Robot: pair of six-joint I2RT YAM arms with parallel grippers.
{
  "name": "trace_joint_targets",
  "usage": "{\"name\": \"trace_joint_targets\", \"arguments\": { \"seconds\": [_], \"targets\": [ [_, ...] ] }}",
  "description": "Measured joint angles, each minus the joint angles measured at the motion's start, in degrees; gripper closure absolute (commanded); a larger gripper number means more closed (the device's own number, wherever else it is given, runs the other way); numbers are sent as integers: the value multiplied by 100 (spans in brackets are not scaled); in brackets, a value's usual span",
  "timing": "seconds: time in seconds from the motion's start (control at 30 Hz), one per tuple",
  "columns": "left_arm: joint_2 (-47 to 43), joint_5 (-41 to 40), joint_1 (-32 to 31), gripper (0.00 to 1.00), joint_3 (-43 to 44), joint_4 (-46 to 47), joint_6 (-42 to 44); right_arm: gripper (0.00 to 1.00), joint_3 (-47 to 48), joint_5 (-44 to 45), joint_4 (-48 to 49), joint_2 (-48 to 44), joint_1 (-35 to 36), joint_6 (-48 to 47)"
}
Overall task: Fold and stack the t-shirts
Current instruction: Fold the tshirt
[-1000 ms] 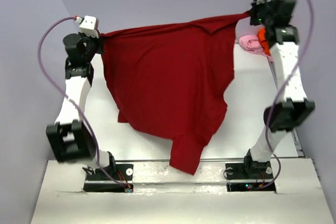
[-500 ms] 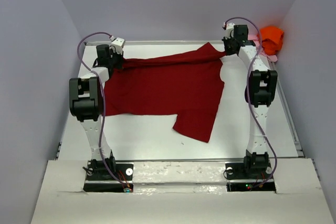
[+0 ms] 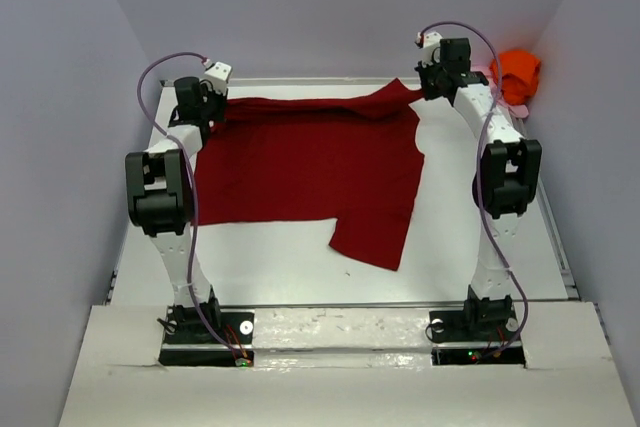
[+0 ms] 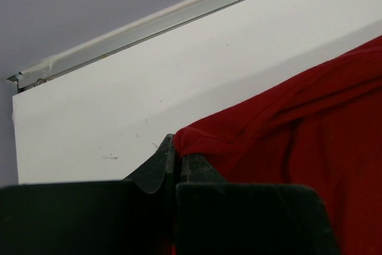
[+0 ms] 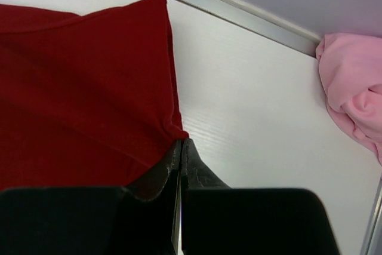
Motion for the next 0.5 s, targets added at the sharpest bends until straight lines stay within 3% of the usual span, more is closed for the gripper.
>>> {"name": "trace_joint_targets", "arguments": {
  "seconds": [0.2, 0.5],
  "targets": [
    [-155, 13, 173, 100, -118, 61, 153, 100, -763, -44, 26, -772, -26, 0],
    [-160, 79, 358, 100, -199, 111, 450, 100, -1810, -269, 125, -1161, -24, 28]
  ]
}}
